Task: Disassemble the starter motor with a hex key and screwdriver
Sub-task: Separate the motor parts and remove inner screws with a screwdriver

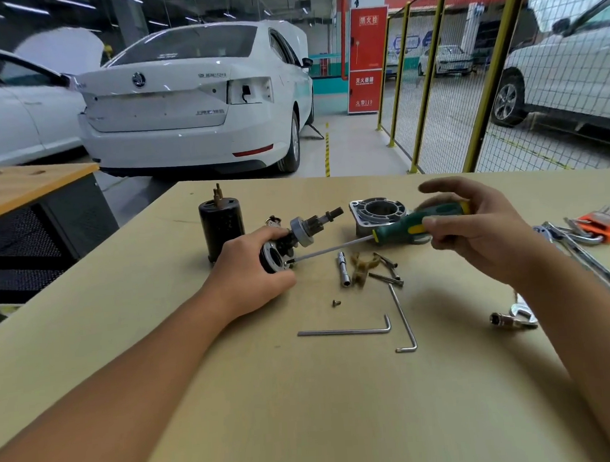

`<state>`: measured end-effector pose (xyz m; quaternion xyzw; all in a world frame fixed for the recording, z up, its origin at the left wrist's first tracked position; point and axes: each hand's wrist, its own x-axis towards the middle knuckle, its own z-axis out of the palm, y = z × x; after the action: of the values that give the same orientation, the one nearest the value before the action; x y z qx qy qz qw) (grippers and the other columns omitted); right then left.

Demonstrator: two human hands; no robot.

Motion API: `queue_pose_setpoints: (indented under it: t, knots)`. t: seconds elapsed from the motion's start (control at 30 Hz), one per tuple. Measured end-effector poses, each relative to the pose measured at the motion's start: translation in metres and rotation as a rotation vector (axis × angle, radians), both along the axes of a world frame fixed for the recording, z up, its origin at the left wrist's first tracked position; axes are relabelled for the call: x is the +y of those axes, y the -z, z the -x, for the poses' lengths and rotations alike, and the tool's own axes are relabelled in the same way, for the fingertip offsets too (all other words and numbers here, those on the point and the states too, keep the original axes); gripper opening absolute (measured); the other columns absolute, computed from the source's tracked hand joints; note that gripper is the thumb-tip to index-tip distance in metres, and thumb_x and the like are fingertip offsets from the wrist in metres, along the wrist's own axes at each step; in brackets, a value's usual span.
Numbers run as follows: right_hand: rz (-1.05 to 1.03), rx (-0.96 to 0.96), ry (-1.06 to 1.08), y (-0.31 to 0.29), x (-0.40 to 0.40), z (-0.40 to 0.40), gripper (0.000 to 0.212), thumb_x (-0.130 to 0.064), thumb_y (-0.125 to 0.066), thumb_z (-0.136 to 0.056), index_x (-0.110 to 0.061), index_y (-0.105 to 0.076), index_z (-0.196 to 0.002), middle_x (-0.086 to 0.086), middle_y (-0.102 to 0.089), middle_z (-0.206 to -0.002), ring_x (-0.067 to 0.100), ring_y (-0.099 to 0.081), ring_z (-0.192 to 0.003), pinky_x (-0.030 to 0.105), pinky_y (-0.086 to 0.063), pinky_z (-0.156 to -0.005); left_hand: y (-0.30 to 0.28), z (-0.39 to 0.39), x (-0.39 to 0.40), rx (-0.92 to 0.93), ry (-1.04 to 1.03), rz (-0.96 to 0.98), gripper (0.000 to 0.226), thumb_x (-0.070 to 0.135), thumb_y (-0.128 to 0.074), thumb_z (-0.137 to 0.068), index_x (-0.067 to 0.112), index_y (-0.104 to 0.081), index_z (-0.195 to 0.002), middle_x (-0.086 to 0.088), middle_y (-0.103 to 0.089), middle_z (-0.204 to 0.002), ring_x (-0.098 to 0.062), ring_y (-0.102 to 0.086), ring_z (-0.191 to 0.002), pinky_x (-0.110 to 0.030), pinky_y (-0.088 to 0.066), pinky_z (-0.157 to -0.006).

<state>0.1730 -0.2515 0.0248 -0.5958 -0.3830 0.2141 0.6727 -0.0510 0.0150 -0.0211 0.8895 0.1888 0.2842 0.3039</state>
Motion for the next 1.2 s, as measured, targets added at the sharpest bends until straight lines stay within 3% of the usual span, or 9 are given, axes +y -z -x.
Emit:
queue_pose_setpoints:
  t: [0.1, 0.23, 0.33, 0.47, 0.53, 0.67, 0.9, 1.07, 1.2]
  knots:
    - [-0.059, 0.062, 0.000, 0.000, 0.006, 0.005, 0.045, -0.006, -0.079, -0.073, -0.017, -0.070, -0.115, 0.015, -0.067, -0.099, 0.028, -0.062, -0.075, 0.034, -0.054, -0.063, 0.000, 0.001, 0.000, 0.003, 0.003, 0.002, 0.072, 0.042, -0.072, -0.063, 0.042, -0.062, -0.135, 0.036, -0.056, -0.107, 0.023, -0.055, -0.100, -0.008, -0.045, -0.080]
    - [0.063, -0.094, 0.158, 0.000, 0.010, 0.010, 0.035, -0.046, -0.073, -0.085, -0.020, -0.069, -0.108, 0.026, -0.067, -0.084, 0.026, -0.050, -0.052, 0.033, -0.044, -0.046, 0.000, 0.001, 0.000, 0.002, 0.003, 0.008, 0.072, 0.040, -0.072, -0.063, 0.041, -0.062, -0.135, 0.036, -0.057, -0.106, 0.022, -0.055, -0.101, -0.007, -0.044, -0.082]
    - [0.048, -0.051, 0.072, -0.002, 0.003, 0.004, 0.044, -0.032, -0.083, -0.071, -0.020, -0.070, -0.111, 0.020, -0.063, -0.082, 0.022, -0.050, -0.052, 0.031, -0.042, -0.046, -0.001, 0.001, 0.000, 0.005, 0.002, 0.013, 0.072, 0.040, -0.072, -0.063, 0.042, -0.062, -0.135, 0.036, -0.057, -0.106, 0.022, -0.055, -0.101, -0.008, -0.045, -0.083]
    - [-0.032, 0.056, -0.039, 0.001, 0.002, 0.001, 0.063, 0.001, -0.081, -0.062, -0.020, -0.068, -0.120, 0.016, -0.067, -0.103, 0.031, -0.070, -0.087, 0.036, -0.057, -0.067, -0.001, 0.001, -0.001, 0.010, 0.006, 0.007, 0.072, 0.040, -0.072, -0.063, 0.043, -0.062, -0.134, 0.036, -0.057, -0.106, 0.019, -0.057, -0.099, -0.011, -0.047, -0.085]
    - [-0.046, 0.078, -0.018, 0.002, 0.006, 0.005, 0.052, -0.004, -0.081, -0.069, -0.020, -0.069, -0.117, 0.018, -0.066, -0.102, 0.030, -0.067, -0.080, 0.037, -0.055, -0.064, -0.001, 0.001, -0.001, 0.013, 0.004, 0.011, 0.072, 0.040, -0.072, -0.063, 0.043, -0.062, -0.134, 0.036, -0.057, -0.107, 0.018, -0.058, -0.099, -0.012, -0.048, -0.085]
    - [0.094, -0.063, 0.124, 0.002, 0.006, 0.005, 0.036, -0.050, -0.074, -0.084, -0.022, -0.071, -0.105, 0.026, -0.064, -0.085, 0.028, -0.051, -0.055, 0.034, -0.045, -0.048, -0.002, 0.001, -0.001, 0.016, 0.004, 0.019, 0.072, 0.040, -0.072, -0.063, 0.043, -0.062, -0.134, 0.037, -0.056, -0.107, 0.018, -0.057, -0.099, -0.011, -0.046, -0.084]
    - [-0.064, 0.035, -0.056, 0.002, 0.004, 0.000, 0.053, 0.004, -0.078, -0.068, -0.019, -0.069, -0.115, 0.012, -0.064, -0.097, 0.026, -0.063, -0.075, 0.034, -0.050, -0.056, -0.002, 0.002, -0.002, 0.017, 0.002, 0.019, 0.072, 0.040, -0.072, -0.063, 0.042, -0.062, -0.134, 0.035, -0.057, -0.108, 0.018, -0.057, -0.100, -0.010, -0.046, -0.085]
    - [0.048, -0.074, 0.123, -0.001, 0.009, 0.009, 0.038, -0.049, -0.078, -0.083, -0.022, -0.068, -0.107, 0.022, -0.064, -0.095, 0.030, -0.055, -0.055, 0.035, -0.047, -0.048, -0.003, 0.002, -0.003, 0.021, 0.001, 0.033, 0.072, 0.039, -0.072, -0.063, 0.040, -0.062, -0.135, 0.033, -0.057, -0.108, 0.014, -0.058, -0.102, -0.016, -0.049, -0.088]
    - [0.037, -0.067, 0.027, -0.003, 0.001, 0.003, 0.040, -0.023, -0.084, -0.071, -0.020, -0.071, -0.108, 0.021, -0.063, -0.093, 0.026, -0.058, -0.062, 0.033, -0.051, -0.053, -0.004, 0.002, -0.004, 0.017, 0.001, 0.025, 0.071, 0.039, -0.071, -0.063, 0.039, -0.063, -0.134, 0.031, -0.059, -0.107, 0.013, -0.058, -0.101, -0.011, -0.046, -0.084]
